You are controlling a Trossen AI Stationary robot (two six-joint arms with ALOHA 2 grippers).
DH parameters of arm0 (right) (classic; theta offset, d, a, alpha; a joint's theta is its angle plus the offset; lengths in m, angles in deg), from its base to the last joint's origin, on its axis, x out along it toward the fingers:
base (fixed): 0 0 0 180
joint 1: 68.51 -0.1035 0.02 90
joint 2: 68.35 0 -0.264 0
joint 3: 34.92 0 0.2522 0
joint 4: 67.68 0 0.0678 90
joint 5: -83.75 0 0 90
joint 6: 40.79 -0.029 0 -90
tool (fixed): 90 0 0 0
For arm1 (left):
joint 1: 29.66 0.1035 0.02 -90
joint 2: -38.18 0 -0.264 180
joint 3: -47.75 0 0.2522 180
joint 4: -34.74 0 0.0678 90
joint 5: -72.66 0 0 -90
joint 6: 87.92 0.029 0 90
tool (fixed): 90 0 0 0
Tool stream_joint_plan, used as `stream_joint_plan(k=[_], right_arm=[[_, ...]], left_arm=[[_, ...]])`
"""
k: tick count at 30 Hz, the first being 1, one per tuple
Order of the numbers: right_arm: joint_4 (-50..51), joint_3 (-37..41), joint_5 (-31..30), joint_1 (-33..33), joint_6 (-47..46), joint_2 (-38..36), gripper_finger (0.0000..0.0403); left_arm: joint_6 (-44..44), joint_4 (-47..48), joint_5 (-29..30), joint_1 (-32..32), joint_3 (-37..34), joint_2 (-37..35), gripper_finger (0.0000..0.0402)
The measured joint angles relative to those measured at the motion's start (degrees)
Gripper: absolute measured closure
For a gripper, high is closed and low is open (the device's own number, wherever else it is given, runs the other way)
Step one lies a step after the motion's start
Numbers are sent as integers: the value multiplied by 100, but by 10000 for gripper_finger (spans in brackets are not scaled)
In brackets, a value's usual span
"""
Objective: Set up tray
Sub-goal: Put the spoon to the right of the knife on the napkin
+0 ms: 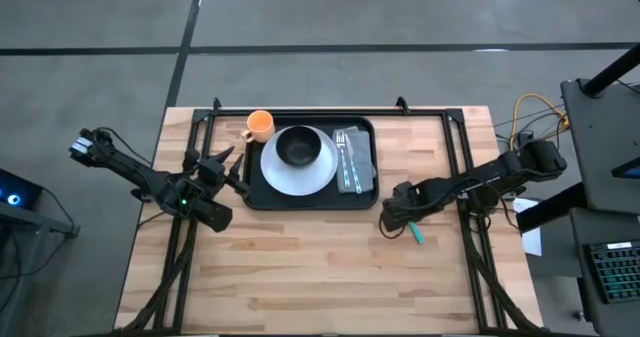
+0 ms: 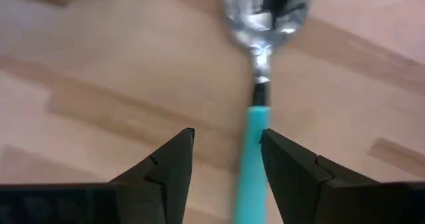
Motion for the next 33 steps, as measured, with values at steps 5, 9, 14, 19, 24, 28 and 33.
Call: stream_joint_plan(k=[5,9,14,19,24,28,33], right_arm=[[62,279,46,6,-174,0,243],[-449,517,383,83,-96,-12,259],[-513,485,756,166,48,-41,351],[-119,-99,670,404,103,-197,369],[456,-1240,-95,848,339,-138,369],[486,-2048,-230,1501,825,295,369],[500,-3022,73,2229,1691,1207,369]], left_arm=[[0,-23,2,0,0,0,277],[0,-71,2,0,0,0,277],[0,-93,2,0,0,0,277],[0,-98,3,-1,0,0,277],[0,-130,2,0,0,0,277],[0,-128,2,0,0,2,277],[0,-128,3,-1,7,2,277]])
